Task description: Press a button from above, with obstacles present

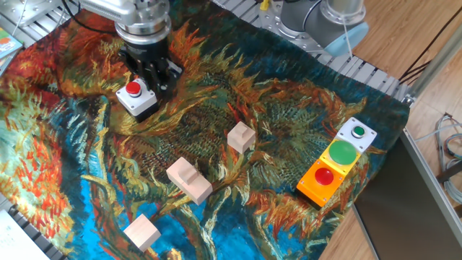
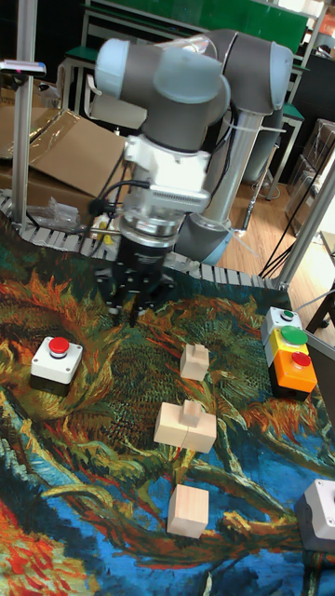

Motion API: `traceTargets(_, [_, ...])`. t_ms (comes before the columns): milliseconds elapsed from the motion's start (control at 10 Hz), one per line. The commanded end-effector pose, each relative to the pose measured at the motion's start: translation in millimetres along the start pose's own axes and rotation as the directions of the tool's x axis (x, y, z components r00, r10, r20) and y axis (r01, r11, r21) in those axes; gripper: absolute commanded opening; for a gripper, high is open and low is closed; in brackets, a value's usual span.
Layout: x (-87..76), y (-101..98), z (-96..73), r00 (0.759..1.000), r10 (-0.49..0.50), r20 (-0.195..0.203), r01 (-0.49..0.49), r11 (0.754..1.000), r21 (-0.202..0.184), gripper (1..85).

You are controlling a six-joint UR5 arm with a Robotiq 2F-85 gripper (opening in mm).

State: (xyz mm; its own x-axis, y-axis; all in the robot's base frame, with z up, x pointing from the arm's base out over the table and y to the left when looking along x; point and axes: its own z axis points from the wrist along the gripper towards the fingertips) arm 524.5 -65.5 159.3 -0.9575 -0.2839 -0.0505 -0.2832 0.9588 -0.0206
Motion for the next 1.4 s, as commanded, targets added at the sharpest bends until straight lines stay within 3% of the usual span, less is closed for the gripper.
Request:
traceTargets(0, [-2.2, 8.1, 4.7, 0.999, -0.002, 0.047, 0.006, 0.997, -0.083, 33.0])
traceTargets(200, [4.4, -0.2, 5.5, 1.000, 0.014, 0.021, -0.013, 0.999, -0.051, 23.0])
traceTargets(300, [7.6, -4.2, 6.2, 1.000, 0.030, 0.004, -0.030, 0.999, -0.034, 9.3])
traceTargets(400, [17.3, -20.7, 11.1, 0.999, 0.029, -0.016, -0.029, 1.000, -0.011, 1.3])
traceTargets(600, [28.0, -32.2, 16.4, 1.000, 0.004, -0.005, -0.004, 0.999, -0.033, 1.3])
traceTargets(700, [26.7, -26.4, 16.2, 1.000, 0.008, 0.000, -0.008, 0.998, -0.056, 2.0])
traceTargets(800, [23.6, -13.6, 15.1, 1.000, 0.025, 0.009, -0.024, 0.994, -0.105, 3.3])
traceTargets(900, [24.2, -10.1, 14.7, 0.999, 0.046, 0.004, -0.045, 0.992, -0.119, 3.7])
traceTargets(1100, [27.9, -19.5, 18.0, 0.999, 0.034, -0.016, -0.035, 0.996, -0.080, 2.3])
traceTargets(1300, [36.2, -58.2, 30.6, 0.999, -0.037, -0.038, 0.036, 0.999, -0.020, 1.7])
